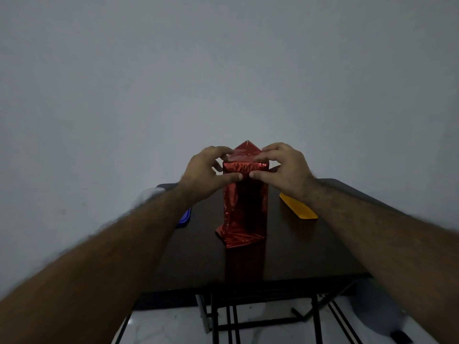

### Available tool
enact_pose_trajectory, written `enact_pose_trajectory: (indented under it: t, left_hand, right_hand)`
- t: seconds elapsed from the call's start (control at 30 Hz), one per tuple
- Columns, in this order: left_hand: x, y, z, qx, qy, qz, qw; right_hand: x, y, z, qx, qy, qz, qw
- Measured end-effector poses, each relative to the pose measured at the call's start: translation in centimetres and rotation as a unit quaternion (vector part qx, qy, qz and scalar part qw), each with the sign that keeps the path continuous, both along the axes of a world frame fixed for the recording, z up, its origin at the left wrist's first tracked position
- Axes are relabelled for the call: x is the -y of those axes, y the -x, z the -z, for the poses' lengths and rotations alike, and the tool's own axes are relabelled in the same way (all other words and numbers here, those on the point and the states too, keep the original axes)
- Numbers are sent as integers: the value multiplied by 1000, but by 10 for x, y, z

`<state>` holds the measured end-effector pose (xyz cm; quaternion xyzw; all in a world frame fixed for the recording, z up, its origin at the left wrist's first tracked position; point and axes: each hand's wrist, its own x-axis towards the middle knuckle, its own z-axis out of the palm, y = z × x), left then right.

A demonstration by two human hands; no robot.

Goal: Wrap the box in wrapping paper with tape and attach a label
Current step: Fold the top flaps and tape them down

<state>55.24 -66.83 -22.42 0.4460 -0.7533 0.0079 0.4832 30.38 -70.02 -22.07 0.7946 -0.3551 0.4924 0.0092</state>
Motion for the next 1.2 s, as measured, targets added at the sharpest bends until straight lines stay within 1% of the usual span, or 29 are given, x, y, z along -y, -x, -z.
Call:
enact_pose_trajectory:
  t: [0.1, 0.2, 0.3, 0.4, 0.47, 0.53, 0.6, 0.67, 0.73, 0.8, 0.97, 1.03, 1.1, 1.2]
  left_hand:
    - [2, 8, 0, 11, 11, -12, 1000]
    - [3, 7, 2, -24, 10, 10, 1000]
    - [2, 5, 0, -79, -18, 34, 996]
    - [1, 7, -3, -112, -35, 33, 993]
    - [2, 11, -2, -165, -49, 52, 984]
    - [2, 16, 2, -217, -52, 66, 972]
    - [3, 20, 4, -246, -51, 61, 966]
    - [6, 22, 6, -274, -84, 53, 957]
    - [8, 22, 6, -301, -147, 71, 939]
    - [10, 20, 7, -311, -179, 101, 928]
    - [10, 13, 11, -306, -155, 105, 933]
    - [9, 12, 12, -309, -148, 92, 935]
    - [8, 12, 13, -317, -139, 82, 934]
    - [4, 18, 13, -320, -126, 62, 937]
  right_hand:
    - [0, -3, 0, 12, 0, 6, 1000]
    - [3, -2, -1, 7, 0, 18, 1000]
    - [5, 2, -3, -8, -27, 19, 999]
    - [3, 0, -4, 40, -69, -7, 997]
    - [-2, -6, 0, 80, -88, 4, 993]
    - [-6, -14, 8, 117, -62, 27, 991]
    - [-8, -20, 16, 142, -32, 40, 989]
    - [-9, -26, 23, 153, -24, 40, 987]
    - [-8, -30, 25, 156, -44, 37, 986]
    - [-6, -32, 27, 145, -56, 44, 987]
    - [-1, -27, 24, 138, -57, 32, 988]
    - [5, -22, 23, 153, -86, 17, 984]
    - [8, -18, 25, 175, -106, 23, 979]
    - [4, -21, 30, 195, -67, 67, 976]
